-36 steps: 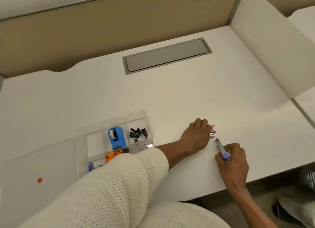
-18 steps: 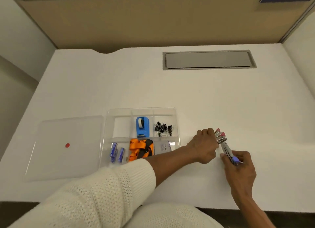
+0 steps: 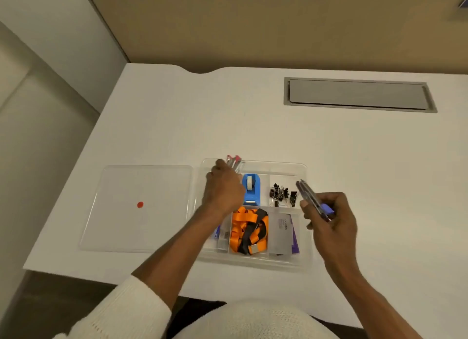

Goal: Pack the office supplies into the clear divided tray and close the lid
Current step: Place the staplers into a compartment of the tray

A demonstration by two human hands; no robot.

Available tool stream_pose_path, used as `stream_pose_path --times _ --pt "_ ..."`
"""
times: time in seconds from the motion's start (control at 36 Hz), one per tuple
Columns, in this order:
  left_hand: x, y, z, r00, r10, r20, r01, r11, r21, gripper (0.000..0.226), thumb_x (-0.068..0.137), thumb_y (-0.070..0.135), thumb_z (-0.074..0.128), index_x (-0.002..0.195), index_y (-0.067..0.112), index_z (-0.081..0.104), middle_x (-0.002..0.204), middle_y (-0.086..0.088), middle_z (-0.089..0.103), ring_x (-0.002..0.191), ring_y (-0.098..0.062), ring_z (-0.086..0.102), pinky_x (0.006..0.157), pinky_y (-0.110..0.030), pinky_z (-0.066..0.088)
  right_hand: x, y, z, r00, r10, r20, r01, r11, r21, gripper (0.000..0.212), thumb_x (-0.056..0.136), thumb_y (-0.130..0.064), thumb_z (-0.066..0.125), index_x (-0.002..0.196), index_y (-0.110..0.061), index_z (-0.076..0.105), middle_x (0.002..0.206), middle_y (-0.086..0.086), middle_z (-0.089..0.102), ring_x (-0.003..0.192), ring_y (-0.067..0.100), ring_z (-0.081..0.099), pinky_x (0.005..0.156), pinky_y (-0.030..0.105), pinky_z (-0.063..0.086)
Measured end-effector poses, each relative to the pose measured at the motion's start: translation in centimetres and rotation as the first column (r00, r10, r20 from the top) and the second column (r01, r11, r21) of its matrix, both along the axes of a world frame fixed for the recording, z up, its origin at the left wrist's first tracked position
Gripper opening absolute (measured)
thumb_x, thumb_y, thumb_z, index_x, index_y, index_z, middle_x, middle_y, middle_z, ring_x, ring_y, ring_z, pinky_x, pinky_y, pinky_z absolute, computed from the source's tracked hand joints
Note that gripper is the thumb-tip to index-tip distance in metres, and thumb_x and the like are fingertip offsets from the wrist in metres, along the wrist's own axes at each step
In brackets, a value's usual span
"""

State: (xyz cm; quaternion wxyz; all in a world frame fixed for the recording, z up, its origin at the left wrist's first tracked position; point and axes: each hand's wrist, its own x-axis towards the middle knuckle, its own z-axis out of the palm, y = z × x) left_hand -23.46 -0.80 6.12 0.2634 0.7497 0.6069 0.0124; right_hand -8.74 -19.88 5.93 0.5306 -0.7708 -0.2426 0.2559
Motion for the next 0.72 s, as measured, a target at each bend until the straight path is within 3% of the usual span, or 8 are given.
stream_pose_path --times 0.11,0.28,0.39,0.47,0.58,0.72 --pt "-2.6 1.9 -1.1 0.986 0.045 -0.162 -0.048 0.999 -0.015 0.062 0.092 0.026 0.07 0.138 0.004 0.036 0.133 -0.019 0.055 0.117 -0.031 0.058 0.084 -0.035 0.053 -2.7 2.0 0.0 0.996 0.086 -0.006 -0.086 0.996 -0.014 0.02 0.091 -0.028 0.078 0.099 -0.024 0.06 0.094 -0.005 0.071 0.08 0.025 0.07 0.067 0.057 0.06" --pt "-2.4 2.1 -1.5 0.935 -0.041 -0.352 0.055 0.998 0.031 0.066 0.087 0.034 0.075 0.138 0.007 0.041 0.131 -0.016 0.058 0.117 -0.029 0.06 0.083 -0.036 0.055 -5.4 3.6 0.2 0.989 0.143 -0.03 -0.144 0.989 -0.029 0.02 0.09 -0.025 0.079 0.099 -0.026 0.062 0.1 -0.006 0.073 0.084 0.028 0.071 0.07 0.057 0.06" --pt "-1.8 1.6 -1.9 0.885 -0.076 -0.46 0.126 0.989 0.078 0.065 0.086 0.039 0.076 0.134 0.007 0.047 0.125 -0.014 0.062 0.107 -0.026 0.065 0.08 -0.032 0.056 -6.4 3.8 0.1 0.988 0.153 -0.012 -0.153 0.987 -0.044 0.019 0.09 -0.022 0.079 0.098 -0.023 0.062 0.09 -0.005 0.072 0.073 0.025 0.069 0.064 0.056 0.06" --pt "-1.6 1.6 -2.3 0.841 -0.14 -0.522 0.199 0.978 0.058 0.058 0.086 0.036 0.077 0.129 0.006 0.053 0.12 -0.012 0.065 0.103 -0.025 0.067 0.08 -0.033 0.056 -6.9 3.7 -0.2 0.989 0.143 -0.027 -0.145 0.987 -0.071 0.019 0.09 -0.019 0.079 0.099 -0.019 0.062 0.086 -0.001 0.072 0.074 0.028 0.07 0.066 0.057 0.06" --pt "-1.8 1.7 -2.9 0.842 -0.174 -0.51 0.234 0.971 0.055 0.05 0.089 0.031 0.076 0.129 0.007 0.057 0.118 -0.01 0.067 0.103 -0.024 0.069 0.081 -0.032 0.057 -7.4 3.7 -0.4 0.99 0.138 -0.03 -0.14 0.983 -0.116 0.019 0.09 -0.018 0.078 0.098 -0.018 0.061 0.087 0.001 0.072 0.08 0.03 0.071 0.072 0.056 0.06" --pt "-2.6 1.9 -2.9 0.919 -0.147 -0.366 0.195 0.976 0.097 0.05 0.091 0.037 0.073 0.13 0.01 0.055 0.117 -0.008 0.066 0.099 -0.024 0.07 0.075 -0.03 0.054 -8.0 4.1 -0.4 0.994 0.108 0.0 -0.107 0.984 -0.141 0.019 0.091 -0.027 0.076 0.098 -0.02 0.06 0.082 0.004 0.072 0.073 0.03 0.071 0.07 0.054 0.061"
